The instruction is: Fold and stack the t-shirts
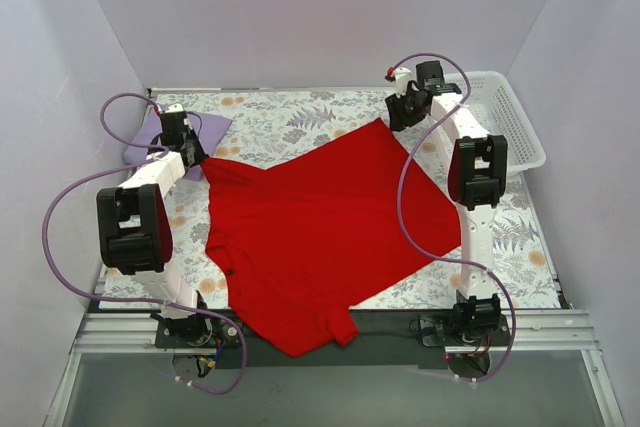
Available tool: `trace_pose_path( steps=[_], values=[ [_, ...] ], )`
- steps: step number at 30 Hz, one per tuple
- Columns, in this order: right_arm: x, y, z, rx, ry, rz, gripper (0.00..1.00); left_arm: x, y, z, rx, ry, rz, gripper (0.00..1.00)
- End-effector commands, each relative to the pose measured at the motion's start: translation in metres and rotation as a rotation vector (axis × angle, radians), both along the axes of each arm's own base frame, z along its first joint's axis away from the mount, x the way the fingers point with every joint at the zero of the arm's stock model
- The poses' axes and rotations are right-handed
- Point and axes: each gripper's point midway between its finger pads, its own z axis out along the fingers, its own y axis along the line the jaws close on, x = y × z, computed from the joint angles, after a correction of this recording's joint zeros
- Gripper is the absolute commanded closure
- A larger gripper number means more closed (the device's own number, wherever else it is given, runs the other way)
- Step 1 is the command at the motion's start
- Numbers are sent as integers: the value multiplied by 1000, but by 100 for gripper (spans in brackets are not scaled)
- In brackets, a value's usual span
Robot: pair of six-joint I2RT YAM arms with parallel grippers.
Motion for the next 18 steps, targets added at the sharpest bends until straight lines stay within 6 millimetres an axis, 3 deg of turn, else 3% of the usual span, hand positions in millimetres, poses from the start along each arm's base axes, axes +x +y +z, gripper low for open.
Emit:
trace_pose_path(
  steps=[1, 5, 12, 18],
  values=[
    [18, 17, 16, 70, -65, 12, 47, 8, -5, 19, -20, -65, -21, 100],
    [33, 32, 23, 158, -91, 1, 46, 7, -9, 17, -34, -61, -36, 100],
    [43, 48, 6, 198, -78, -21, 43, 7, -13, 21, -50, -73, -55, 100],
    [48, 49, -4, 202, -74, -42, 43, 7, -17, 23, -63, -82, -70, 100]
  ],
)
